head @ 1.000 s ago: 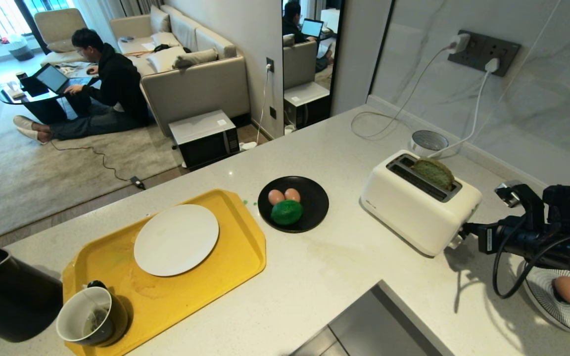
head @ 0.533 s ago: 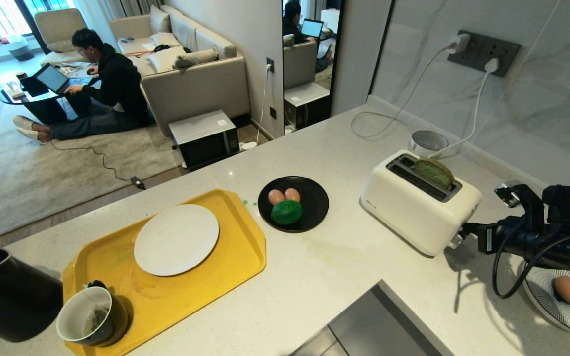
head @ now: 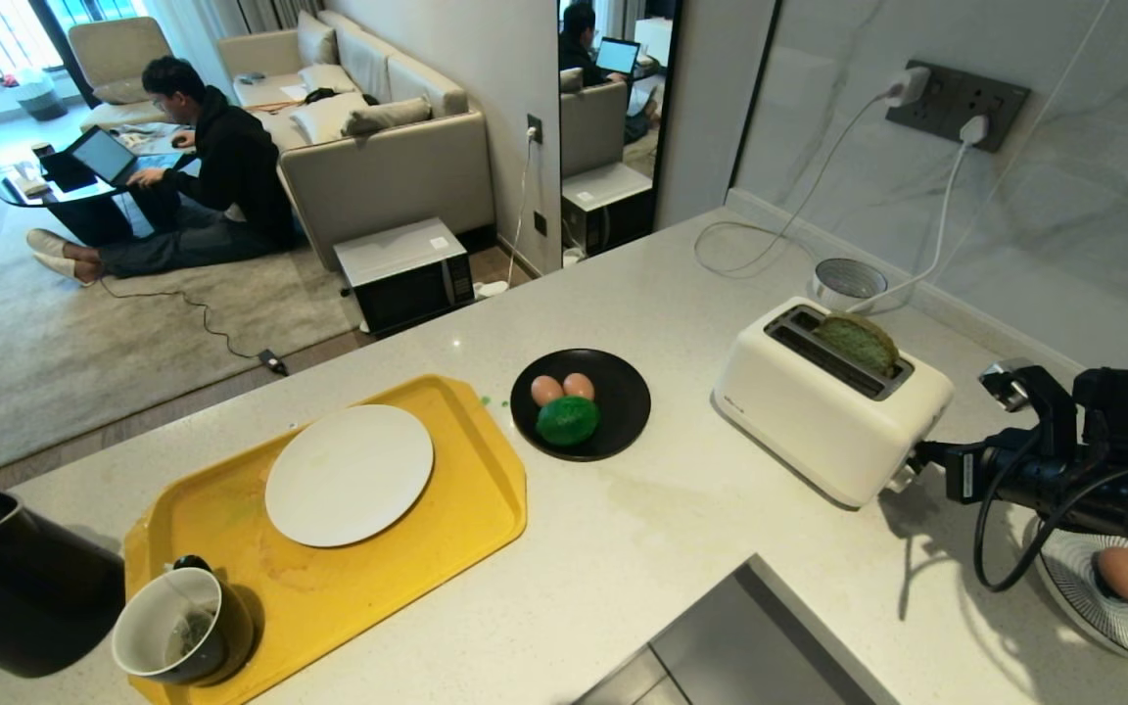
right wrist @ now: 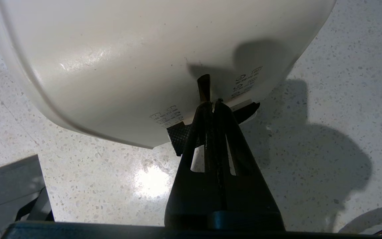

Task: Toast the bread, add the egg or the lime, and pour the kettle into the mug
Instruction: Use a bread toaster

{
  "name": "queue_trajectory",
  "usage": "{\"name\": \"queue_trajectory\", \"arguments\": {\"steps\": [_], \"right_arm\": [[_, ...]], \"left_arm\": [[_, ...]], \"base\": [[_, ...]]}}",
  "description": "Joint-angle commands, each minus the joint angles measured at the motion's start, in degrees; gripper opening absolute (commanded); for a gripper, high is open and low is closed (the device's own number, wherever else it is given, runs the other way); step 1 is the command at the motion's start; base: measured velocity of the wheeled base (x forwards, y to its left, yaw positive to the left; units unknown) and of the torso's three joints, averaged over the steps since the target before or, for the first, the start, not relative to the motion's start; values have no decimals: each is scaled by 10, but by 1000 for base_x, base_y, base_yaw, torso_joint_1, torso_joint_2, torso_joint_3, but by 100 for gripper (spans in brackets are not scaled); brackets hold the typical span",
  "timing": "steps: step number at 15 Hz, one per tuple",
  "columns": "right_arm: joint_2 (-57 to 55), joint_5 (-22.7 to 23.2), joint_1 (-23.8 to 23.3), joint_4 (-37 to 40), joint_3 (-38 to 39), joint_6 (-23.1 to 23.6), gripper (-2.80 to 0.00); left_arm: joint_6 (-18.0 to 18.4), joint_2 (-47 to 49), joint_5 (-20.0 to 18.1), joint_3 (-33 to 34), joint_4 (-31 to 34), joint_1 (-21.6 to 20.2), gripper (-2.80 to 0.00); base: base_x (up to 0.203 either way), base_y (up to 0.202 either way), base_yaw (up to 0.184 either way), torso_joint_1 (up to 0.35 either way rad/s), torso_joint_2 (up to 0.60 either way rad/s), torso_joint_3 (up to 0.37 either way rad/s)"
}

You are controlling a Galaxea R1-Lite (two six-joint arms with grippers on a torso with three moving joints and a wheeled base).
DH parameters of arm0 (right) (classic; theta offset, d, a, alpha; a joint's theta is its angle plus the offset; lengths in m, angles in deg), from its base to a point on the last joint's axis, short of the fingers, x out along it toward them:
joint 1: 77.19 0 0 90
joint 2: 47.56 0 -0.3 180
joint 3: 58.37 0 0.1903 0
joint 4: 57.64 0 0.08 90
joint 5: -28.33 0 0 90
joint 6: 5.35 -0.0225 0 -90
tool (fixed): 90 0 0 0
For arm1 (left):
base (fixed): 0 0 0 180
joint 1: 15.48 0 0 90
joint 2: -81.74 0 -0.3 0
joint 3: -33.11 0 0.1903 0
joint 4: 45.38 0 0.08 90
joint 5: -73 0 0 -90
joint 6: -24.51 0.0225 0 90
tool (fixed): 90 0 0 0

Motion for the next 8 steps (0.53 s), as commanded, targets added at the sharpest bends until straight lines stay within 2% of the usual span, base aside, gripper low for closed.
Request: {"name": "queue_trajectory", "arguments": {"steps": [1,8], "right_arm": [[-2,1,0,-2,1,1,-280],[-1,2,0,-2,1,1,-280]], "left_arm": [[0,0,0,0,0,-1,-280],[0,0,0,0,-1,0,-280]], "base": [[0,0,0,0,0,0],[0,0,0,0,0,0]]}}
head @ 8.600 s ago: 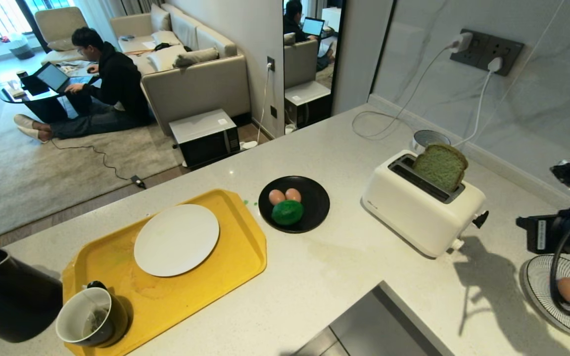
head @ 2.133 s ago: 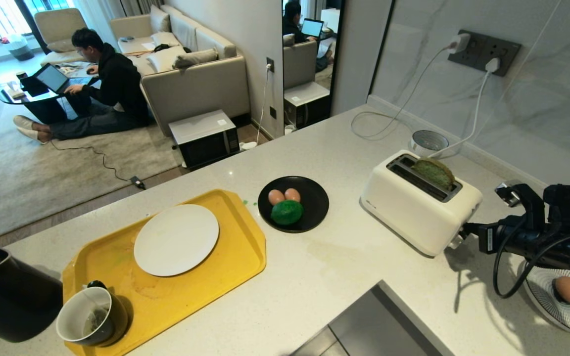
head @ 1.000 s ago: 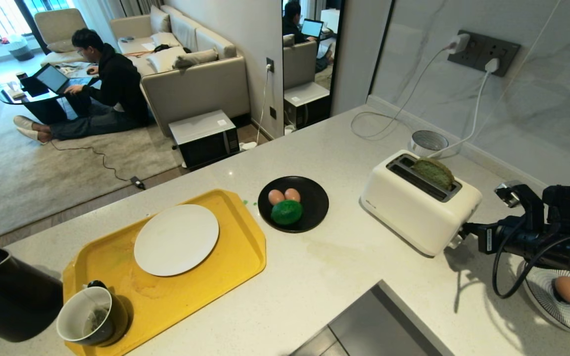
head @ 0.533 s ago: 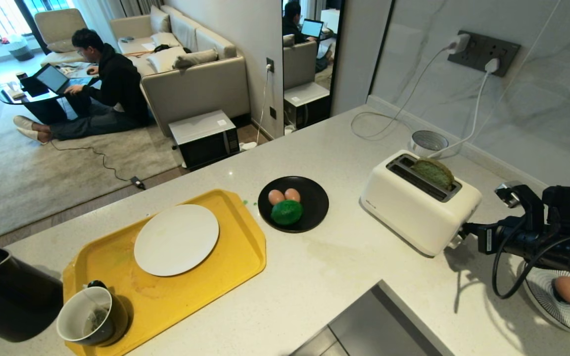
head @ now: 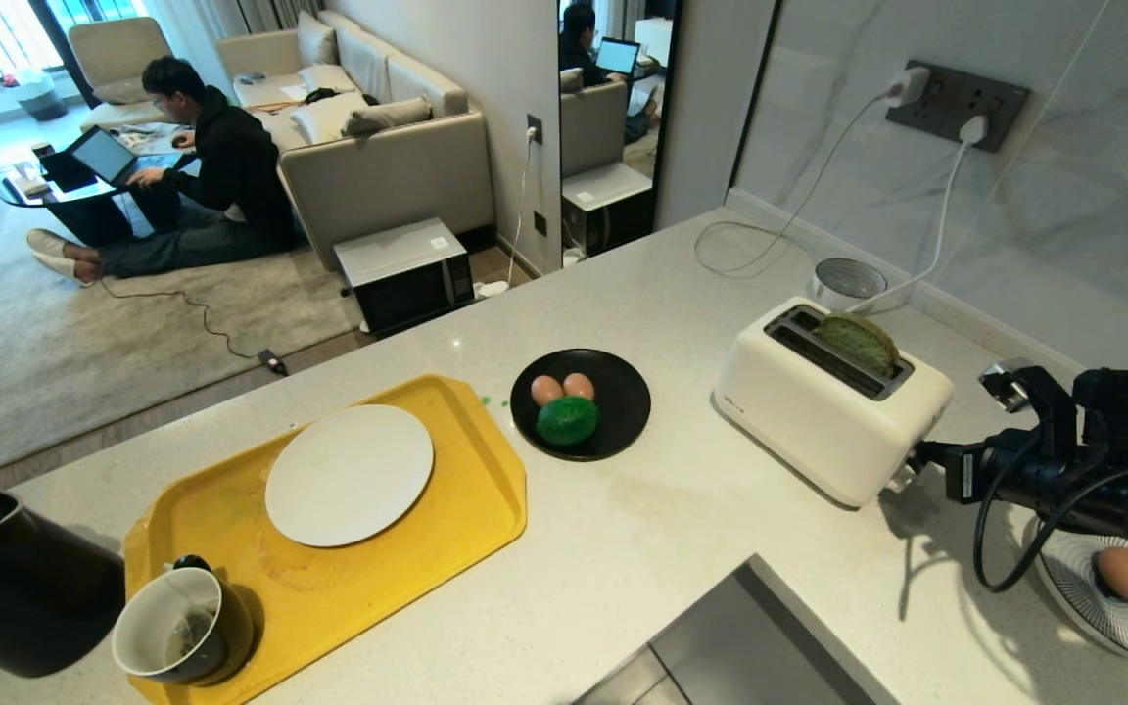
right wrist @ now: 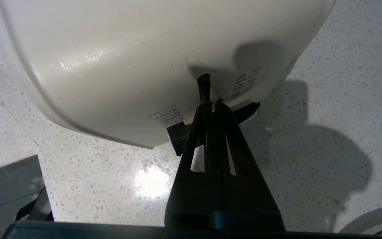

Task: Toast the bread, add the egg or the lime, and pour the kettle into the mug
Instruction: Use a bread toaster

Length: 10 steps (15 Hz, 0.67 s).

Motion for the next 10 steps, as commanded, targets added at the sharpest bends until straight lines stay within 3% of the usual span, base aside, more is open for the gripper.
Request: {"name": "queue_trajectory", "arguments": {"steps": [1,10], "right_arm": [[-1,1,0,-2,1,1,-280],[-2,1,0,-2,8,1,-280]], "left_arm": [[0,0,0,0,0,0,-280],[0,0,0,0,0,-1,-280]], "base": [[0,0,0,0,0,0],[0,0,0,0,0,0]]}}
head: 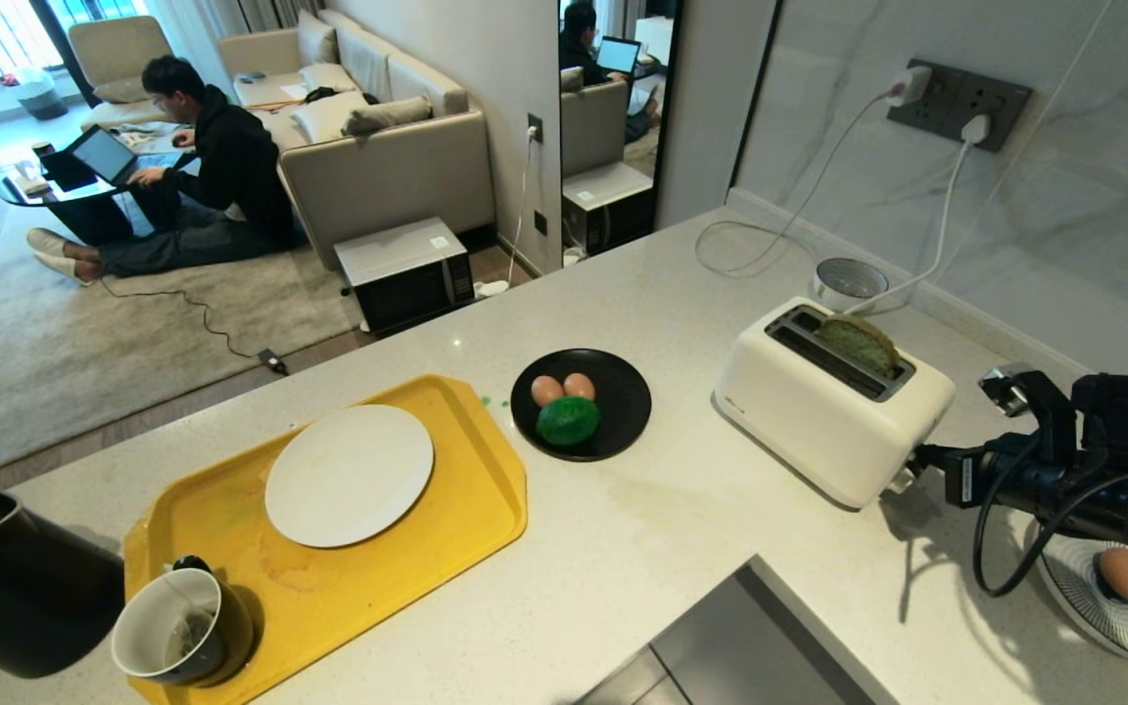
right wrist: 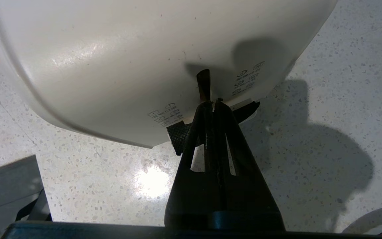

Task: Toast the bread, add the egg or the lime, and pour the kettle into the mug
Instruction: Use a bread toaster

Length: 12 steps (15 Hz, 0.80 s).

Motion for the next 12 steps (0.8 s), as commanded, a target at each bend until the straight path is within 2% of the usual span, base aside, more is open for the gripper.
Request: {"name": "queue_trajectory", "arguments": {"steps": [1,12], "right_arm": [[-1,2,0,-2,-1,1,-280],[-1,2,0,-2,-1,1,-280]], "left_arm": [[0,0,0,0,0,-1,-280],[0,0,0,0,0,0,-280]], "base": [[0,0,0,0,0,0],[0,0,0,0,0,0]]}}
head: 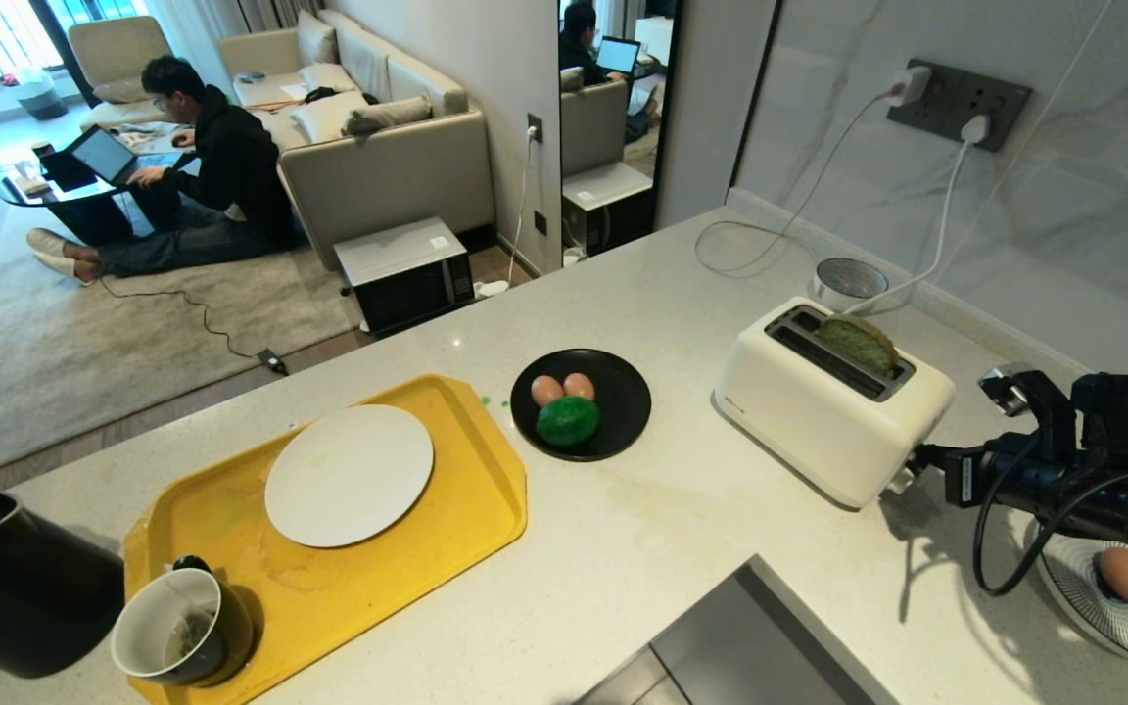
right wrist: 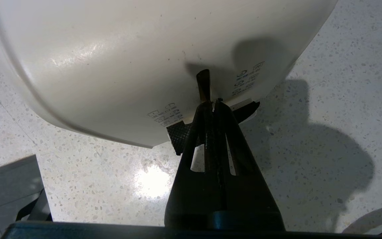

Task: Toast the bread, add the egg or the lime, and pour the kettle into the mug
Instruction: Use a bread toaster

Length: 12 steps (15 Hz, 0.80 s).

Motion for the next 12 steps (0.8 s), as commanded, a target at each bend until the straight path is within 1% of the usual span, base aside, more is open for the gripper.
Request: {"name": "queue_trajectory", "arguments": {"steps": [1,12], "right_arm": [[-1,1,0,-3,1,1,-280],[0,1,0,-3,2,1,-280]], "left_arm": [[0,0,0,0,0,-1,-280],[0,0,0,0,0,0,-280]], "base": [[0,0,0,0,0,0],[0,0,0,0,0,0]]}}
